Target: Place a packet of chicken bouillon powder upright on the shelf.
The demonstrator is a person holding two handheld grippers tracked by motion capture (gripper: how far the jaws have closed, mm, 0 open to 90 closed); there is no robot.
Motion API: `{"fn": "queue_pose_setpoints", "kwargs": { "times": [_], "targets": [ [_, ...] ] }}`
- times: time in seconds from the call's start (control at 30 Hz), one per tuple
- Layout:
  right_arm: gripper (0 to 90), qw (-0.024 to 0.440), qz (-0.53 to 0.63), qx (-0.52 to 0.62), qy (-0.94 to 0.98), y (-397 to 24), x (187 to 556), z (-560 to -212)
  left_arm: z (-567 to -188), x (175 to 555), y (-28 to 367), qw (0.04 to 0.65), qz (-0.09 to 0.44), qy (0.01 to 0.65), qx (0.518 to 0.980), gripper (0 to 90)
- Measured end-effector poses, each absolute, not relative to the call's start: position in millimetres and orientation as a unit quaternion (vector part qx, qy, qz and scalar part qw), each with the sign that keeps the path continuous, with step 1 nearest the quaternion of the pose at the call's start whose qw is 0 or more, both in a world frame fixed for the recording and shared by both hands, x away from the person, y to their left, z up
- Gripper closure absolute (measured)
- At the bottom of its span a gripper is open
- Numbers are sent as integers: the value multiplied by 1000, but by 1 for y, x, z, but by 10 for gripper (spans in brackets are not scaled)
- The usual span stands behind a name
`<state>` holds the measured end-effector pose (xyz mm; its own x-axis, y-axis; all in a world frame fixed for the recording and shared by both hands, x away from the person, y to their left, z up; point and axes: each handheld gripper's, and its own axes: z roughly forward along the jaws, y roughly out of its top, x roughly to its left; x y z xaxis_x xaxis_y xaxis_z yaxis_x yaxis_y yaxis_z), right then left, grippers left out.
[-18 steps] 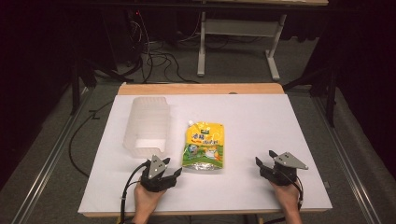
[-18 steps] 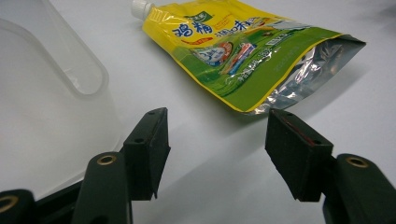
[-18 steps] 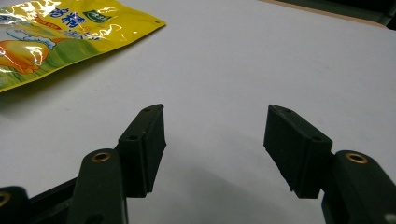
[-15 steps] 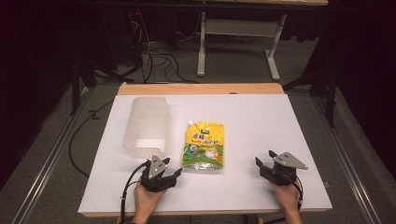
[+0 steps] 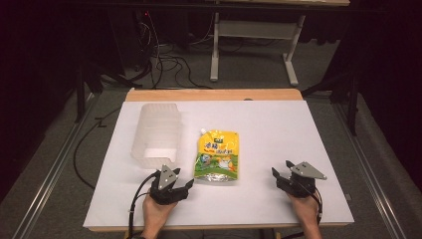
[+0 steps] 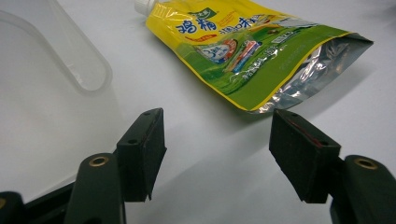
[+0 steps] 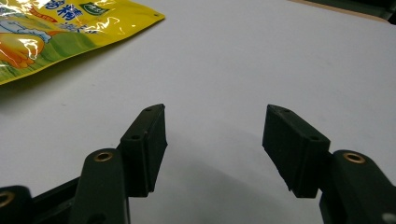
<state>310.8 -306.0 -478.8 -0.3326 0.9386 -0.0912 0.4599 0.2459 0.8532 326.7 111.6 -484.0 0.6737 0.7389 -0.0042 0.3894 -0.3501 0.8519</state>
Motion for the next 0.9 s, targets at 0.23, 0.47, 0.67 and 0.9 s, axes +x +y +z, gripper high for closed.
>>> {"fn": "queue_pose_setpoints", "kwargs": {
  "times": [0.23,0.47,0.67,0.9],
  "targets": [
    [409,315,381,483,723,-307,311,-479,-484,327,111,443,198,355,799,353],
    [396,319,383,486,718,-307,310,-478,-483,328,111,446,194,354,799,359],
    [395,317,379,487,720,-307,311,-479,-479,323,109,443,195,360,798,354],
    [391,318,377,487,720,-306,311,-479,-470,319,101,445,200,353,799,337]
  ]
}}
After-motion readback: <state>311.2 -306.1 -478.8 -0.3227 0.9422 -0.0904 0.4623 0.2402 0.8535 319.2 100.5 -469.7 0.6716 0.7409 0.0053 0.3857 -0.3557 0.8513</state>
